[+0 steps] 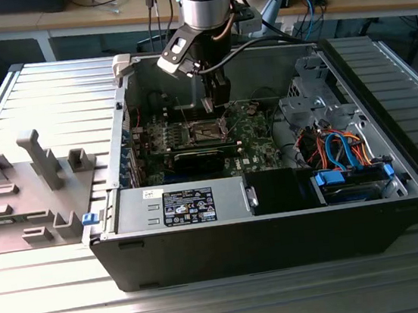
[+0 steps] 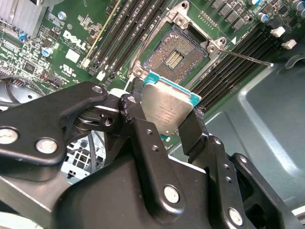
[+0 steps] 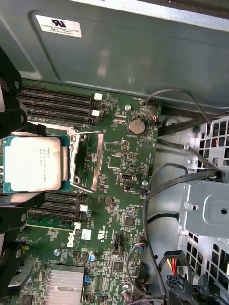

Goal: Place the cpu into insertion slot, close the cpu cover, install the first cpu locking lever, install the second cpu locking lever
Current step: 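Place the cpu into insertion slot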

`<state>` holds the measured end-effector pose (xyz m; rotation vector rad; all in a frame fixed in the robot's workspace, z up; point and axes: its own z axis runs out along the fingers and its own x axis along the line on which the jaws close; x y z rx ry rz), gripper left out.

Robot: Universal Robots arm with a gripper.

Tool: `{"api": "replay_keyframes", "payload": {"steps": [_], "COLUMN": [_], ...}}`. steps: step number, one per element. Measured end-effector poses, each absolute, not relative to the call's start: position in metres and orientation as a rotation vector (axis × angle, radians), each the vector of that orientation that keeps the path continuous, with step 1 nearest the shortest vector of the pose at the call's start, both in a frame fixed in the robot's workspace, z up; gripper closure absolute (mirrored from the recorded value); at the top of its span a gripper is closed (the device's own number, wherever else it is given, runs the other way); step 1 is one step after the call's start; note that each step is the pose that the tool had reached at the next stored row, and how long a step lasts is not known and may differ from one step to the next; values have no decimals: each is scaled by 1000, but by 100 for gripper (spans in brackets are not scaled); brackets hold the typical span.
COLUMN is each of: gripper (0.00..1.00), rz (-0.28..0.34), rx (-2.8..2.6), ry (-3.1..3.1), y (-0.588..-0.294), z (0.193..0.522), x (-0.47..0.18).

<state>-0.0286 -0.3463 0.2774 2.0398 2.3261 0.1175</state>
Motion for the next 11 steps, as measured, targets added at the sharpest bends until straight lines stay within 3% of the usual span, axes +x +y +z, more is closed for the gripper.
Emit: {"api": "replay_keyframes", "payload": {"steps": [11], "gripper": [46], "rz": [117], "rx": [2049], "ry": [2318], "y": [-346], "z": [277], "x": [-29]}}
